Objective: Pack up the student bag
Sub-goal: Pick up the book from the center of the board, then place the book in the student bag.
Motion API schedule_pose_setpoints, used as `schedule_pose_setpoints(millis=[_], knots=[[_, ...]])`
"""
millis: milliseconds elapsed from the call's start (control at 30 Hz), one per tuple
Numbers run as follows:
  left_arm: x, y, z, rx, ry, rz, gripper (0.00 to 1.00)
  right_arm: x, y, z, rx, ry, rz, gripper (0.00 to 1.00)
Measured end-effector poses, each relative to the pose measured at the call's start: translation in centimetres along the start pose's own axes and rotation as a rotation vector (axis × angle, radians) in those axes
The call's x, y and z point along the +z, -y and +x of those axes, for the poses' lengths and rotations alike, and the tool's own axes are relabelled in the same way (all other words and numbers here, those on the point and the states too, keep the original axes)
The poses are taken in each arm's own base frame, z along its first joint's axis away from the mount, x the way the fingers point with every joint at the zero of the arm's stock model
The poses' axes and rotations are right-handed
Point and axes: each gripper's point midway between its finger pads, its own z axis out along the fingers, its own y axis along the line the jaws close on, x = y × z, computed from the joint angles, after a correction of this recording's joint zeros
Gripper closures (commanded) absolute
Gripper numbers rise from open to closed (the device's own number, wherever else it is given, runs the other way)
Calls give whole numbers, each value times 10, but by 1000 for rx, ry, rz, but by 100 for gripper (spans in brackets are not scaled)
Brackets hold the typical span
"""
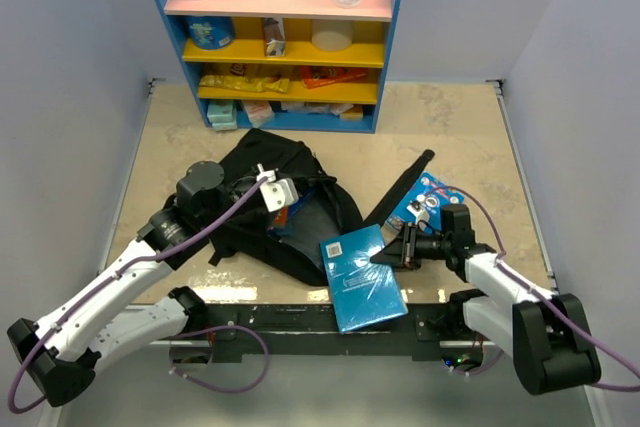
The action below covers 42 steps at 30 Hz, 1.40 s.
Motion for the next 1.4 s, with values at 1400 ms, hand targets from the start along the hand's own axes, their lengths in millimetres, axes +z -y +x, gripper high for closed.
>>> schedule_pose_setpoints(millis=[1400], knots=[[-12,-6,-5,6,-1,-26,100,96,-170,-104,59,33,-288,100]])
